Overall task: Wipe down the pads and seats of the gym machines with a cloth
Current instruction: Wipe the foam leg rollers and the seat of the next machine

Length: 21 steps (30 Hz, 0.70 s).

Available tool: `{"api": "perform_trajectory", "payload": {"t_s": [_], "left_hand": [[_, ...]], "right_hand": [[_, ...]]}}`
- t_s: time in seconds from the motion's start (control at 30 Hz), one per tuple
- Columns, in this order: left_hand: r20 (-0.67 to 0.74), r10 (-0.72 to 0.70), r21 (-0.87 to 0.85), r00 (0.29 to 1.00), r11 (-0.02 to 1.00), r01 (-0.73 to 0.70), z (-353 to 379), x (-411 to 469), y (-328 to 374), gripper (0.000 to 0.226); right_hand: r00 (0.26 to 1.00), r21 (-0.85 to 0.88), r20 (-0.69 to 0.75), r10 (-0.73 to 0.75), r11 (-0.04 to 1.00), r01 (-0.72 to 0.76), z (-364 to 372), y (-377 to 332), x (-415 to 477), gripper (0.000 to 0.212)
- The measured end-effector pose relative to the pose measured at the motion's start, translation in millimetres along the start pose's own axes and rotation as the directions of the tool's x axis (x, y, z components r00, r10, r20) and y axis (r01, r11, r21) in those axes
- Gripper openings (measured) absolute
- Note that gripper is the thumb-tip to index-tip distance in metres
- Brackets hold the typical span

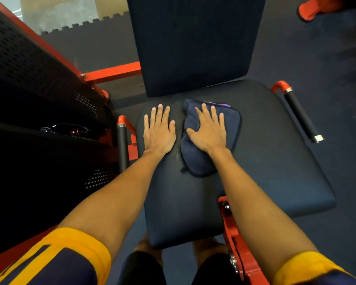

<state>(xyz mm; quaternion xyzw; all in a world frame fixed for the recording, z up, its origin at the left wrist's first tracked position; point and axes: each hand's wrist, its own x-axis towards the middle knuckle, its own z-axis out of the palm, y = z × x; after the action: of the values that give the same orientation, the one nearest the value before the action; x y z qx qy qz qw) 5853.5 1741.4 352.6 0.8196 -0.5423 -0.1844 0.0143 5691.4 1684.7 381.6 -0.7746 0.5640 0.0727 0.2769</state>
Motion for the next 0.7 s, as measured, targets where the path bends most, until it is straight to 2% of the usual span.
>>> {"api": "perform_trajectory", "payload": {"t_s": [0.13, 0.27, 0.37, 0.5, 0.6, 0.7], "left_hand": [[-0.003, 0.013, 0.008, 1.000, 1.000, -0.013, -1, -25, -16, 0.056], [-0.027, -0.014, -0.020, 1.000, 1.000, 0.013, -1, -47, -27, 0.056], [-0.025, -0.024, -0.047, 0.999, 0.999, 0.022, -2, -49, -26, 0.055], [-0.014, -0.030, -0.056, 0.999, 0.998, 0.029, -6, -47, -24, 0.055], [-0.003, -0.028, -0.084, 1.000, 0.996, 0.028, -9, -50, -25, 0.054], [-0.012, -0.031, -0.100, 0.999, 0.995, 0.030, -7, -48, -27, 0.054]], "right_hand": [[0.974, 0.038, 0.047, -0.223, 0.974, 0.222, 17, -21, -53, 0.087], [0.939, -0.037, 0.067, -0.336, 0.940, 0.339, 31, -7, -94, 0.087], [0.946, -0.104, 0.049, -0.322, 0.940, 0.325, 30, -8, -68, 0.082], [0.973, -0.089, 0.045, -0.224, 0.970, 0.228, 21, -30, -18, 0.080], [0.969, -0.037, 0.046, -0.241, 0.969, 0.243, 25, -29, -37, 0.082], [0.944, -0.029, 0.055, -0.325, 0.945, 0.327, 29, -14, -81, 0.085]]}}
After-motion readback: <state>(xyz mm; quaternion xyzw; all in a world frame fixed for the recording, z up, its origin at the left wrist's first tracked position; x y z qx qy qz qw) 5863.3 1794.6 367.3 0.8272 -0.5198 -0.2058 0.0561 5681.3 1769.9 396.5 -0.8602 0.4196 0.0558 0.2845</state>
